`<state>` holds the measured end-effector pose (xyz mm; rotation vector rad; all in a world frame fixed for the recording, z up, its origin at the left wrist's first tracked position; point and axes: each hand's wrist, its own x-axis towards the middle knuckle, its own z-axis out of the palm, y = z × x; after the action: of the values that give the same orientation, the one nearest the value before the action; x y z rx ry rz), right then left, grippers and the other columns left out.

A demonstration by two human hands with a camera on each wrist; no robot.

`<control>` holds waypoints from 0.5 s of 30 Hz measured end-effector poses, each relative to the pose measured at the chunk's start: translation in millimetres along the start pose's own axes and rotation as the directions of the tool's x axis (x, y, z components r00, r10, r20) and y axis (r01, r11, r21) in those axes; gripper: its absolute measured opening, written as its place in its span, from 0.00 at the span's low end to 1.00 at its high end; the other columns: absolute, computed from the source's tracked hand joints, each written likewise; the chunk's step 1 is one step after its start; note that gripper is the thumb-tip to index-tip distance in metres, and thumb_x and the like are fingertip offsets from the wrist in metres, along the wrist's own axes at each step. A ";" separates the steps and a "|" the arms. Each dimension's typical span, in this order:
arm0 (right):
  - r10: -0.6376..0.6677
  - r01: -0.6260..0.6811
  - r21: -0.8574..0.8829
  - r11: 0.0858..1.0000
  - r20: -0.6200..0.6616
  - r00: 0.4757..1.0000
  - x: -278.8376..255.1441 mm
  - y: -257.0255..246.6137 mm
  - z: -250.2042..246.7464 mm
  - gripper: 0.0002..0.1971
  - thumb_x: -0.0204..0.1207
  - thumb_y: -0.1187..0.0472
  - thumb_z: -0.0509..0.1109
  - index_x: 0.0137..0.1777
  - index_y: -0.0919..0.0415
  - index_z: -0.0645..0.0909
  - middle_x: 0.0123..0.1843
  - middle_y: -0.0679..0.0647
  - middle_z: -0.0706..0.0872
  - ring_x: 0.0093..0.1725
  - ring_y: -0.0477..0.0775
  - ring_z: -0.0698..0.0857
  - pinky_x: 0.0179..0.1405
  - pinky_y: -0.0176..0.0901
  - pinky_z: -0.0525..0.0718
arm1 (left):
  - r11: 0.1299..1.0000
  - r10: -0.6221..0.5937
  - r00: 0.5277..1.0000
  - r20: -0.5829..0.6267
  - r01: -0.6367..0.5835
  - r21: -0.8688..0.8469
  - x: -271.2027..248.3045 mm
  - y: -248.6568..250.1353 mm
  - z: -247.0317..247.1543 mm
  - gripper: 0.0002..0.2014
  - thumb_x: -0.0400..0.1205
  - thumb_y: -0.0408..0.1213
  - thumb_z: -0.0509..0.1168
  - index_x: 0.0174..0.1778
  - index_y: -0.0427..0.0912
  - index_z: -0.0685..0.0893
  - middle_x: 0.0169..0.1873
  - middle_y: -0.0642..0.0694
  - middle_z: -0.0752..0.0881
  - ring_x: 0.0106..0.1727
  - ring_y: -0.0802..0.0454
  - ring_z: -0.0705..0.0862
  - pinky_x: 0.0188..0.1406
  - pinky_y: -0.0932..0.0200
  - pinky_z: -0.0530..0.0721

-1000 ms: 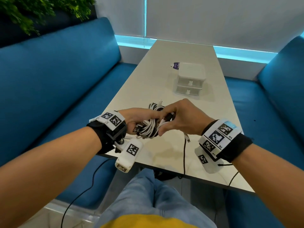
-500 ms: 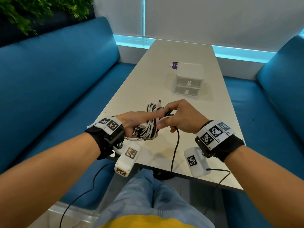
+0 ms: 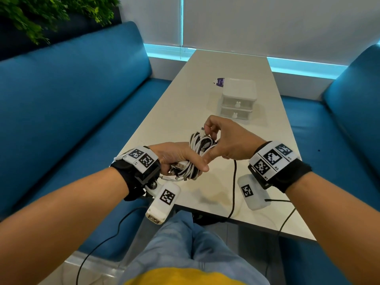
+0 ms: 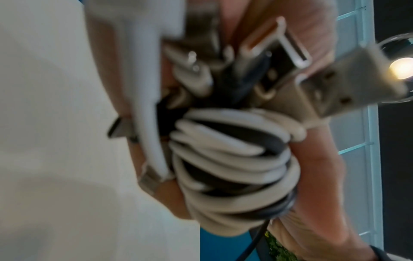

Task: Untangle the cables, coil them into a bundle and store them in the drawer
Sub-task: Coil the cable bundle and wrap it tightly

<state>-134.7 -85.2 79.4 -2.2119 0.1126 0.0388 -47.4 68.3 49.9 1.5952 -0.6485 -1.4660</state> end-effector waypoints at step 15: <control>-0.026 0.027 -0.022 0.999 0.056 0.998 -0.5 -0.6 -30.8 0.07 0.71 0.67 0.78 0.46 0.55 0.87 0.43 0.54 0.84 0.31 0.48 0.86 0.27 0.36 0.79 | 0.979 -0.002 0.992 -0.125 -0.024 -0.205 4.9 -7.0 3.6 0.23 0.62 0.27 0.65 0.56 0.37 0.81 0.32 0.43 0.77 0.28 0.51 0.78 0.27 0.62 0.78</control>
<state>-135.6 -109.5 98.4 -2.2326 0.0523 0.0881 -51.1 66.9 41.5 1.5052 -0.4190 -1.3654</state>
